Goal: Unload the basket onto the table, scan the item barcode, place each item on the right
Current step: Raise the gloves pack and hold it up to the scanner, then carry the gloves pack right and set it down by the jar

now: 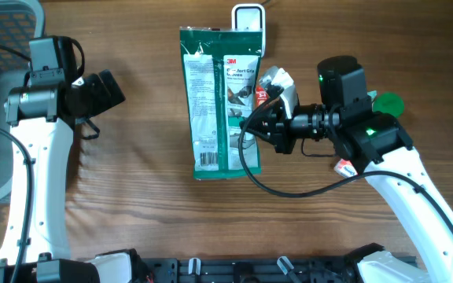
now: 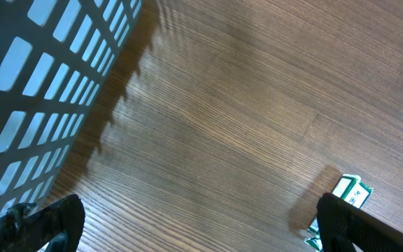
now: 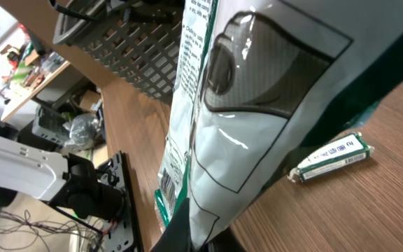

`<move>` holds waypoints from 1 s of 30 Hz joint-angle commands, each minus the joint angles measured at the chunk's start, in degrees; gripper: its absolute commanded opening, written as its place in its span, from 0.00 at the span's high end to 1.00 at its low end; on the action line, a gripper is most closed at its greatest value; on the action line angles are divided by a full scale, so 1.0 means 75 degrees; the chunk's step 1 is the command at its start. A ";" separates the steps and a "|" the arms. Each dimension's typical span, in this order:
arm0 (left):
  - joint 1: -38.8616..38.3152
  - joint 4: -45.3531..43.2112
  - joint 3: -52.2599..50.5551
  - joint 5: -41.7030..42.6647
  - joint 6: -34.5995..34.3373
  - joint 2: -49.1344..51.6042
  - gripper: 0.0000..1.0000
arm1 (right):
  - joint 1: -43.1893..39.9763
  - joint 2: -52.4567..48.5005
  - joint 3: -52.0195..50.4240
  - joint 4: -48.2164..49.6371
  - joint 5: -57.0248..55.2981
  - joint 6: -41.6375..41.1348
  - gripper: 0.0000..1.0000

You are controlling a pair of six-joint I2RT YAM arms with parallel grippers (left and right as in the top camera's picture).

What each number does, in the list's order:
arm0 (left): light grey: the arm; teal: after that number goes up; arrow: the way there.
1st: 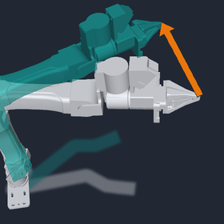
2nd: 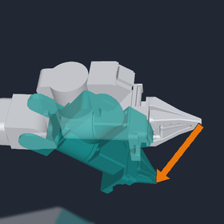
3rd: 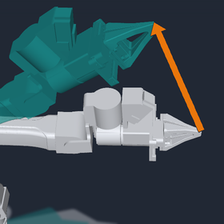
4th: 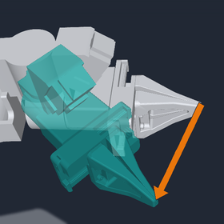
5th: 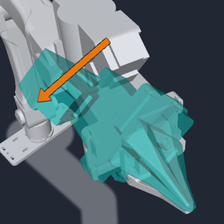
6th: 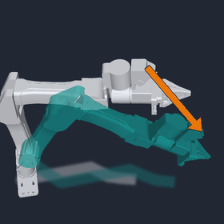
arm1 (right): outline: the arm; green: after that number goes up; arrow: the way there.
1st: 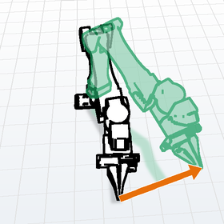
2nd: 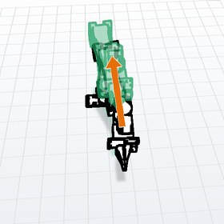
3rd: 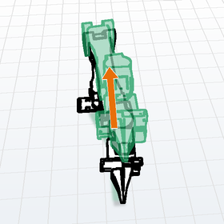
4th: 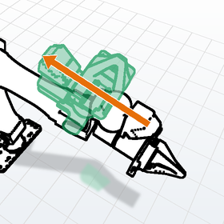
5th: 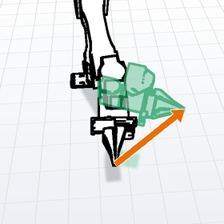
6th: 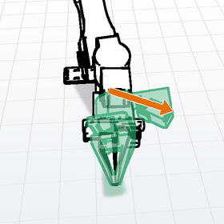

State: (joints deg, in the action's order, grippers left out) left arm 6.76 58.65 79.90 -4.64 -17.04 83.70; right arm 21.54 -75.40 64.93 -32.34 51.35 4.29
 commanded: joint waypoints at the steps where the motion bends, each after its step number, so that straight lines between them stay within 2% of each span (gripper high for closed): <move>1: 0.0029 -0.0020 0.0099 0.0035 -0.0012 0.0050 0.00 | 0.0017 0.0082 0.0061 0.0020 0.0373 0.0207 0.96; 6: 0.0029 -0.0020 0.0099 0.0035 -0.0012 0.0050 0.00 | 0.0017 0.0079 0.0064 0.0119 0.0309 0.0050 0.96; 10: 0.0029 -0.0020 0.0099 0.0035 -0.0012 0.0050 0.00 | -0.0216 0.0041 0.0277 0.0586 -0.0195 -0.1839 0.96; 13: 0.0029 -0.0020 0.0099 0.0035 -0.0012 0.0050 0.00 | -0.0565 -0.0233 0.1139 0.0379 -0.0245 -0.2212 0.96; 16: 0.0029 -0.0020 0.0099 0.0035 -0.0012 0.0050 0.00 | -0.0729 -0.0787 0.2527 -0.0434 -0.0522 -0.2075 0.96; 19: 0.0029 -0.0020 0.0099 0.0038 -0.0012 0.0050 0.00 | -0.0717 -0.1661 0.4374 -0.1795 -0.1553 -0.1466 0.96; 20: 0.0029 -0.0020 0.0099 0.0035 -0.0012 0.0050 0.00 | -0.0714 -0.2378 0.5712 -0.2626 -0.1886 -0.0676 0.96; 22: 0.0029 -0.0020 0.0099 0.0035 -0.0012 0.0050 0.00 | -0.0711 -0.2967 0.6677 -0.2920 -0.2302 -0.0047 0.96; 25: 0.0029 -0.0020 0.0099 0.0035 -0.0012 0.0050 0.00 | -0.0708 -0.3439 0.7120 -0.2544 -0.3590 0.0804 0.96; 30: 0.0029 -0.0020 0.0099 0.0035 -0.0012 0.0050 0.00 | -0.0525 -0.4197 0.7108 -0.1649 -0.5307 0.2984 0.96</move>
State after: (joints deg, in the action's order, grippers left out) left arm 6.76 58.65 79.90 -4.62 -17.04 83.77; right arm 16.21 -102.26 117.16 -47.05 24.40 11.66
